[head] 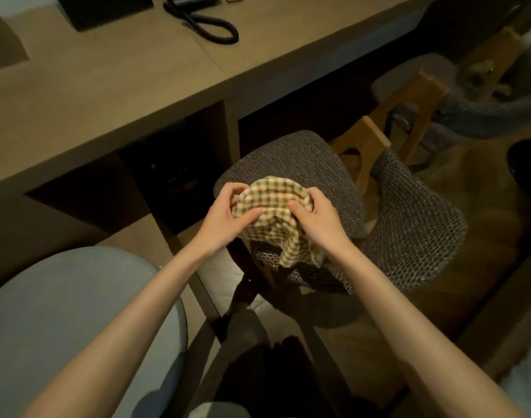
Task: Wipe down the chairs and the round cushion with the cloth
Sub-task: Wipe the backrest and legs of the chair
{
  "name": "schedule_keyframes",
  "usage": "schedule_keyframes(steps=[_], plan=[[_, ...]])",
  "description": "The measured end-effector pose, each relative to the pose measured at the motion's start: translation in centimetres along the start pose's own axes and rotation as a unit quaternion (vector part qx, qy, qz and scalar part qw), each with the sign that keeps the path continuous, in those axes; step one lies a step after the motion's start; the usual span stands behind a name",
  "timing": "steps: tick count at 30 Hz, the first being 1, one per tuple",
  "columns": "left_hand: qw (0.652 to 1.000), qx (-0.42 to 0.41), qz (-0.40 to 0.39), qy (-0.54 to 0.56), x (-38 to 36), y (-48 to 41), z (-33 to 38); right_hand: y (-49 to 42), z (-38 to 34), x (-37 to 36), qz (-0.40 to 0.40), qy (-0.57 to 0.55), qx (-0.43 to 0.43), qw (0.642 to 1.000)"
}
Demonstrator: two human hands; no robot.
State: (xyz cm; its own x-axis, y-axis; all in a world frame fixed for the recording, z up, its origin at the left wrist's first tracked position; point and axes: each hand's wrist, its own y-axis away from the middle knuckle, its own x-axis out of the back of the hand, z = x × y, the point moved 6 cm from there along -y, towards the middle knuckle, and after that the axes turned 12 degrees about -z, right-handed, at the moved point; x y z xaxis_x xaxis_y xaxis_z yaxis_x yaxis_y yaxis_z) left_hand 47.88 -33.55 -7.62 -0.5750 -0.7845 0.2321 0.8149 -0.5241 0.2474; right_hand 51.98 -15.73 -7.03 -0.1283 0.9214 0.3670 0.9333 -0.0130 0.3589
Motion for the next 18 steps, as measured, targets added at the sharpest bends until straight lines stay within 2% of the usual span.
schedule_keyframes(steps=[8,18], plan=[[1.000,0.000,0.025,0.002,-1.0,-0.4,6.4,1.5,-4.3,6.5,-0.016,0.028,0.011,0.999],[0.997,0.022,0.072,-0.007,-10.3,-4.7,11.2,0.6,-1.3,17.8,-0.049,0.036,0.047,0.997]])
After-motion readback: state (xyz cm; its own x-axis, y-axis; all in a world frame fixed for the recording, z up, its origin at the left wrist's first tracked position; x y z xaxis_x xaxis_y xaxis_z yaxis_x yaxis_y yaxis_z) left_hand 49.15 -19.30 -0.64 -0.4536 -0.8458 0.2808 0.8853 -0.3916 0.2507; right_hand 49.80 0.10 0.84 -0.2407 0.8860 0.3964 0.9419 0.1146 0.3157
